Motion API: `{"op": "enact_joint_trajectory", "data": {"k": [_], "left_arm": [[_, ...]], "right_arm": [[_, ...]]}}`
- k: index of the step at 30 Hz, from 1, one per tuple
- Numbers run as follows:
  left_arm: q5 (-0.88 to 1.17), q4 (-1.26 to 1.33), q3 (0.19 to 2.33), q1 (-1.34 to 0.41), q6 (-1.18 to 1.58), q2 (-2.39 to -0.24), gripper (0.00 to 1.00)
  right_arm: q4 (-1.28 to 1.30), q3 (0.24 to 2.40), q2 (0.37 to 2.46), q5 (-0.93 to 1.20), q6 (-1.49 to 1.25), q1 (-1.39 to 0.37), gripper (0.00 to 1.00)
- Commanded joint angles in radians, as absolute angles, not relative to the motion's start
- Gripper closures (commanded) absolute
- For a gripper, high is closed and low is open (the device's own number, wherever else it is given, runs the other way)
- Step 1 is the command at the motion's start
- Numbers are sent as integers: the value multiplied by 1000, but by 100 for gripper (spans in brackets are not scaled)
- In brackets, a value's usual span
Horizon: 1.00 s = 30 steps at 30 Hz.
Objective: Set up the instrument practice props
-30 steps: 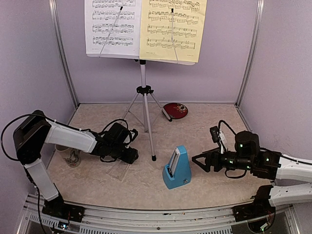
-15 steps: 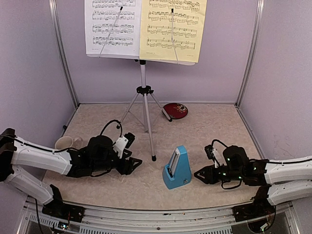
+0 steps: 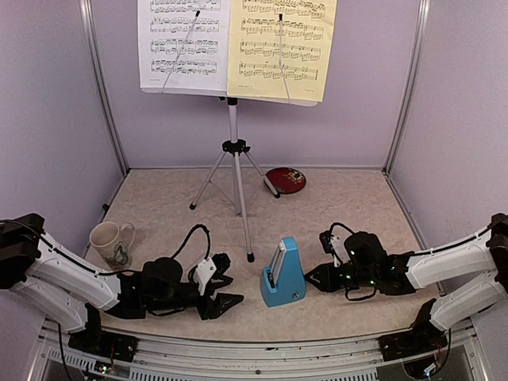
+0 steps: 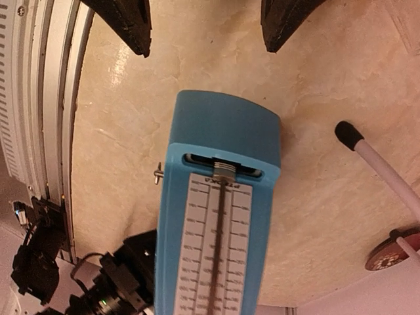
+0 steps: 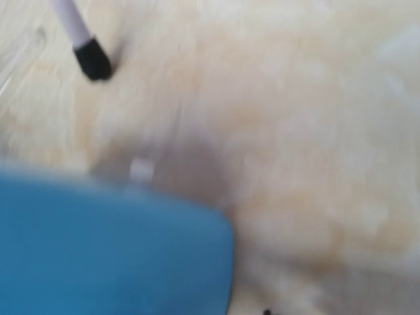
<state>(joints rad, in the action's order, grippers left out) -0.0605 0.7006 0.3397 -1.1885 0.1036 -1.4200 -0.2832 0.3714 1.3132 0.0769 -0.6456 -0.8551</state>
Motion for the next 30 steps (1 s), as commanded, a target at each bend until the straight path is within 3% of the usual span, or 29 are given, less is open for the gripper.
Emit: {"op": "enact_joint_trajectory", "data": {"k": [1, 7, 14, 26, 30], "left_arm": [[-94, 840, 388, -1250, 67, -1582, 47], [-151, 924, 494, -1286, 52, -1763, 63], [-157, 933, 588, -1286, 1, -1867, 73], [-131, 909, 894, -1284, 5, -2080, 77], [-104, 882, 1008, -1281, 16, -2152, 77]], "right_arm": [[-385, 449, 1391, 86, -605, -830, 66], [-357, 487, 1403, 96, -581, -807, 66], [-229, 382, 1196, 97, -597, -758, 64], [19, 250, 867, 115, -614, -668, 64], [-11, 241, 882, 126, -615, -651, 64]]}}
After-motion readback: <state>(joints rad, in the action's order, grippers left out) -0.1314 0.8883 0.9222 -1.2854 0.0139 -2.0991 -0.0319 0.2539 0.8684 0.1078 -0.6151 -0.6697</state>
